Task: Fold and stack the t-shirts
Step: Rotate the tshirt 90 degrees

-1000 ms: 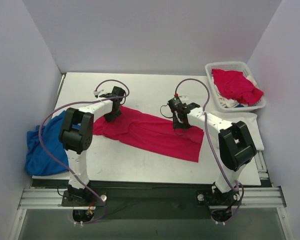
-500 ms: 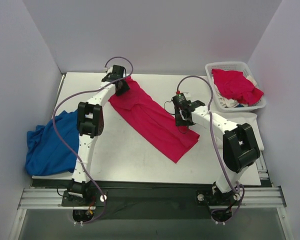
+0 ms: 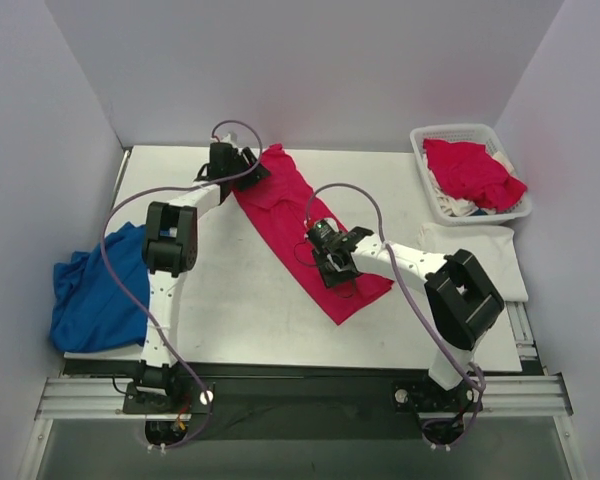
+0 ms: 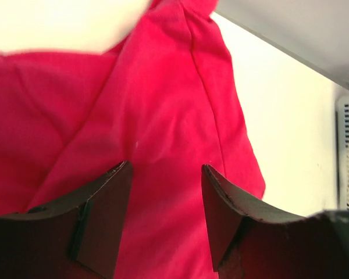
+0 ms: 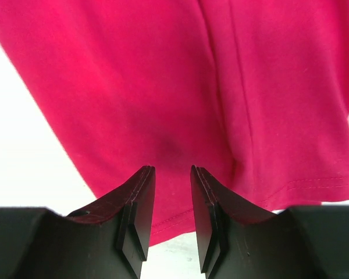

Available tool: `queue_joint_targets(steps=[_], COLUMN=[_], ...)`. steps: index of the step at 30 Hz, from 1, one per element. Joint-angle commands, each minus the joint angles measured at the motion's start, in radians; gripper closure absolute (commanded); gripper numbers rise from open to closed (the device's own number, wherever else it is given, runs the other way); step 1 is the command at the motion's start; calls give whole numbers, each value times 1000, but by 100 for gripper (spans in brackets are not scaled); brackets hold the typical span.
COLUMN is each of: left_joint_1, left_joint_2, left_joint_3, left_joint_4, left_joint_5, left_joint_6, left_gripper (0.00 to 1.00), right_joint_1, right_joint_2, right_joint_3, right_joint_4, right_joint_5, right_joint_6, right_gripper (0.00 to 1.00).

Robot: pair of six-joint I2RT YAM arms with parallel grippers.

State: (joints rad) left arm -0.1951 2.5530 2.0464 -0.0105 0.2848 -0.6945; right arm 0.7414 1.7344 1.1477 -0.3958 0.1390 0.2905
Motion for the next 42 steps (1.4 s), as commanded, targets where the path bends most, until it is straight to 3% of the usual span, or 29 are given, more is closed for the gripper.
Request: queue_joint_targets(steps=[1,5,14,19,27,33,40,42], left_joint_1=[22,36,63,62,63,63,52,42], left_joint_2=[-207,-336,-516,-582,-672,-729,-858,-931], left_joint_3=[-199,-336,-518,-545,-516,-532,-615,-699], left_joint_4=[368,411,442,385,184,60,-153,-193], left_joint_5=[31,-84,-162,-191,-259,-276,-409,-443], left_joint_6=[-25,-22,-22,0,95,113,49,14], left_gripper=[38,37,37,37,37,37,37,37], right_joint_1=[10,36,159,309,441,460,454,432], right_joint_2=[23,57,111,161,223,189,-135,-214], right_joint_3=[-28,-54,-85,-26,138,210,100,28], right_joint_4=[-37,-34,-22,-28,-38,-60,-57,-55], right_joint_5=[-22,-44,-121,-157,-225,-92,228,275], right_joint_6=[-13,-8,50,42,13,24,104,125], right_gripper=[68,68,68,68,67,68,66,62])
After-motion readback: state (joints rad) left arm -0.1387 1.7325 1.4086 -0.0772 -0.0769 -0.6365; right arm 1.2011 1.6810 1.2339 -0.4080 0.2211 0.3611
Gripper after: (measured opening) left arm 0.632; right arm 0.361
